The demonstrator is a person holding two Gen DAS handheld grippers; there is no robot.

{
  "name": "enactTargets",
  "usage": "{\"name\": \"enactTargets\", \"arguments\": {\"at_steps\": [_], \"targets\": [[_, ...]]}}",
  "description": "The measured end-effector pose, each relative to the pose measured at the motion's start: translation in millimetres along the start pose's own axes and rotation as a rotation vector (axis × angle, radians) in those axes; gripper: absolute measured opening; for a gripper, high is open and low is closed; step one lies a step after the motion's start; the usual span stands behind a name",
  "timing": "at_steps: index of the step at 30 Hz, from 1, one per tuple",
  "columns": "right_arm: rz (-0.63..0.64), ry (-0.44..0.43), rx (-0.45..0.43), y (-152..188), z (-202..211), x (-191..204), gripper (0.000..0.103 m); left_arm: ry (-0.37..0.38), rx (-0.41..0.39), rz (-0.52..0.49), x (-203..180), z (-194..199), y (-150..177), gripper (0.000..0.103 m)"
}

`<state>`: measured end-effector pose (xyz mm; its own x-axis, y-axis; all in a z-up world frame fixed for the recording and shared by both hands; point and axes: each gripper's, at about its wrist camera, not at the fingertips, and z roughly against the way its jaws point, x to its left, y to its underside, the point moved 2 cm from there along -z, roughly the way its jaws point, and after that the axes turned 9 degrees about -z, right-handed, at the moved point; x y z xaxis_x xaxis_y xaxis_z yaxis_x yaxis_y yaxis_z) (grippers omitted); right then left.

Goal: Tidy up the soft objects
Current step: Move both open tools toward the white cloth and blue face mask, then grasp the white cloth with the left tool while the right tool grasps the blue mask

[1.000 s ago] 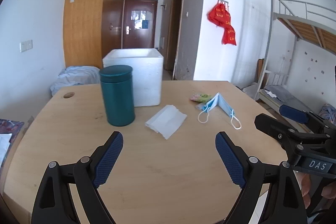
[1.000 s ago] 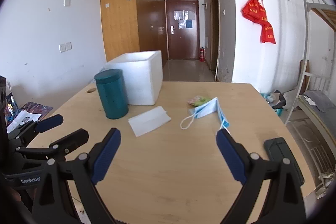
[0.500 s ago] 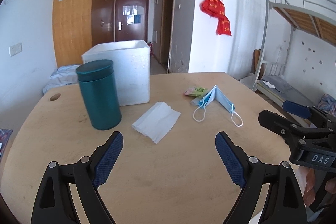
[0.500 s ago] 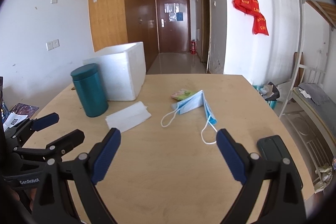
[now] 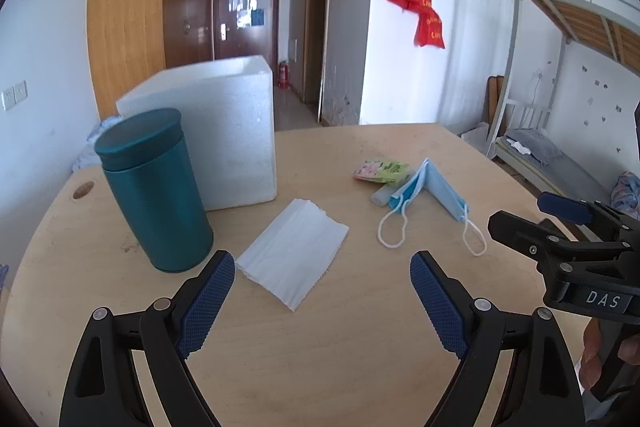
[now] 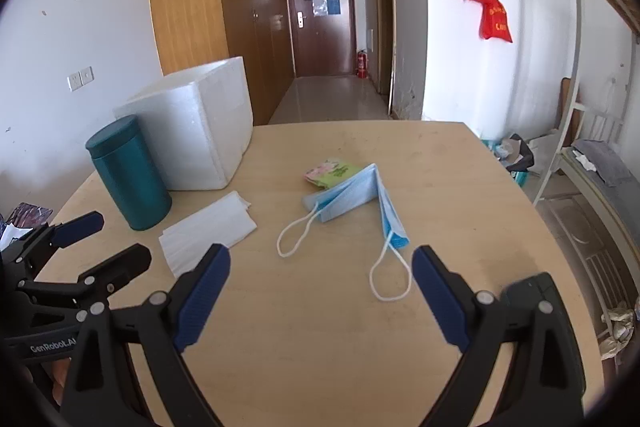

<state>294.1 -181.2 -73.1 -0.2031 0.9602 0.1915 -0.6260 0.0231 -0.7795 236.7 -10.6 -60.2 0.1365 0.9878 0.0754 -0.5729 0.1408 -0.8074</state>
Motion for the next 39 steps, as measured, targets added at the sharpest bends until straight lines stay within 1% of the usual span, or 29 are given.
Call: {"name": "enactTargets", "arguments": {"at_steps": [12,17,20,24,27,30,36,39], "targets": [[0.01,0.025,0.055,-20,-41,-5,0.094,0.006,0.08,0.012,13,-48,-14,0.09],[-0.007,0.03,0.102,-27,-64,-12,0.094,0.002,0.099,0.001,17,-66,-17,0.09],[-0.006,0.039,0.134,-27,-77,-15,0.094,0.012,0.117,0.001,18,-77,-17,0.09],[-0.016,0.047,0.164,-29,-92,-21,0.094,0.005,0.148,-0.006,19,-93,-18,0.09],[-0.023,0.063,0.173,-33,-99,-25,0.094,0.005,0.181,-0.013,20,-107,-18,0.09],[-0.022,0.069,0.177,-36,-105,-27,0.094,0.0,0.196,-0.017,23,-115,-18,0.09],[-0.014,0.087,0.199,-35,-119,-30,0.094,-0.01,0.248,-0.023,29,-135,-10,0.083],[-0.004,0.11,0.207,-33,-124,-32,0.094,-0.016,0.266,-0.03,30,-140,-7,0.076]]}}
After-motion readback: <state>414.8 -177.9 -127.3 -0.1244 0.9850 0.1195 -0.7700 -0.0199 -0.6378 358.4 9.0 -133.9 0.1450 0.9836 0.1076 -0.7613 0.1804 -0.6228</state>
